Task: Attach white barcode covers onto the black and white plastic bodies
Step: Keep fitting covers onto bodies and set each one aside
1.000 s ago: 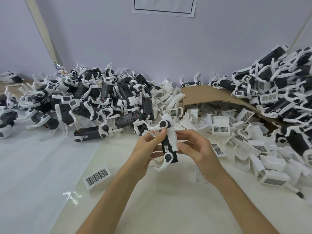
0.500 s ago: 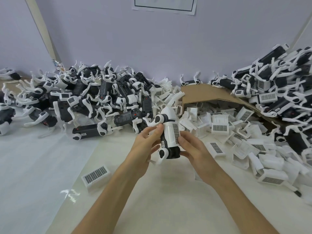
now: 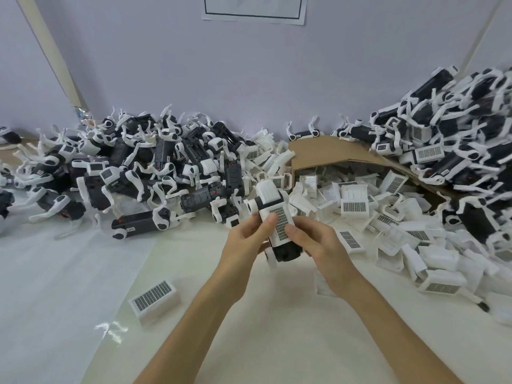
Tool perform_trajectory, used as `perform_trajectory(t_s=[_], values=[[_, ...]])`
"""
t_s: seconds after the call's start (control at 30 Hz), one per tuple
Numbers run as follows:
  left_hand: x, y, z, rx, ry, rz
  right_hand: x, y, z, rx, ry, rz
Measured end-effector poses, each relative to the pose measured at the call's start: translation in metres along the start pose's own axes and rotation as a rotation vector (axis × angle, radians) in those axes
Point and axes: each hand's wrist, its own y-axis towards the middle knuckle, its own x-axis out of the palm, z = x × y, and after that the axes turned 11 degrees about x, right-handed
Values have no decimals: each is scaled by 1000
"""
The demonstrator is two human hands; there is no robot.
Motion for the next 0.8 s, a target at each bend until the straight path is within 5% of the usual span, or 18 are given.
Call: perform_trajectory(t_s=[0.6, 0.8], values=[[6, -3, 2, 3, 17, -16, 7, -2, 4, -147, -366, 184], [0, -2, 9, -101, 63, -46, -9, -1, -5, -78, -249, 246]])
